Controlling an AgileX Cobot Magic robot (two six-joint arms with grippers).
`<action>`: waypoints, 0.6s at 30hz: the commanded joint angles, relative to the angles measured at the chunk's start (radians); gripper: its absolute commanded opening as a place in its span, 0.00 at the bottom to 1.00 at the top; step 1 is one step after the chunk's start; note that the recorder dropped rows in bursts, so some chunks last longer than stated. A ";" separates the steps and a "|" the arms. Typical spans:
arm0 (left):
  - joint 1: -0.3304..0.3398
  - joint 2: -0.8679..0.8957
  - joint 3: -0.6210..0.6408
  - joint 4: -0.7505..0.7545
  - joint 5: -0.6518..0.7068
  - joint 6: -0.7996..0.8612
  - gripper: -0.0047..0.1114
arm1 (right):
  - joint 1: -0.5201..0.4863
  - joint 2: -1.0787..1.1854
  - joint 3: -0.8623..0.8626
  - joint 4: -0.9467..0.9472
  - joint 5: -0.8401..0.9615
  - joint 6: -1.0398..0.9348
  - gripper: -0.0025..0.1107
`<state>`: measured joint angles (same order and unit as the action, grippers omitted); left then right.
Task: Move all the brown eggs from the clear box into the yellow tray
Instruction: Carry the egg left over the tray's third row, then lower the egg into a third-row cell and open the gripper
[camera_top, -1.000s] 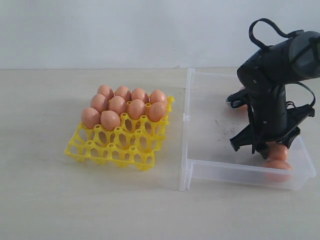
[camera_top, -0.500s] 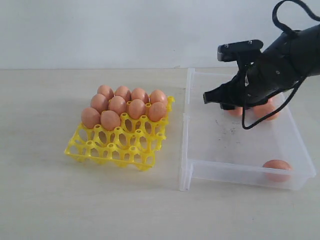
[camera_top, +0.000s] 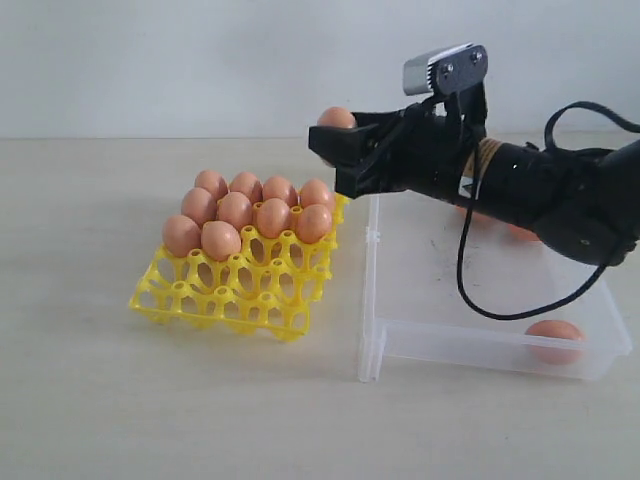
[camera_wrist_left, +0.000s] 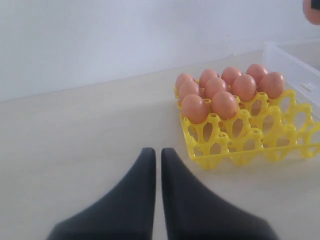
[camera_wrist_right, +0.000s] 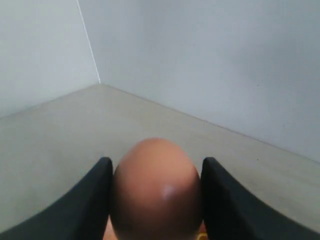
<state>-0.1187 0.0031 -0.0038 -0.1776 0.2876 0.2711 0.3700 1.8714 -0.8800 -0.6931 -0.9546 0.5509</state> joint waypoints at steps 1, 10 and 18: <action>-0.006 -0.003 0.004 0.002 -0.002 0.000 0.07 | 0.001 0.106 -0.070 -0.074 -0.044 -0.012 0.02; -0.006 -0.003 0.004 0.002 -0.002 0.000 0.07 | 0.075 0.276 -0.208 -0.184 -0.087 -0.023 0.02; -0.006 -0.003 0.004 0.002 -0.002 0.000 0.07 | 0.127 0.336 -0.298 -0.192 0.034 -0.041 0.02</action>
<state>-0.1187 0.0031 -0.0038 -0.1776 0.2876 0.2711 0.4974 2.2061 -1.1609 -0.8880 -0.9637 0.5165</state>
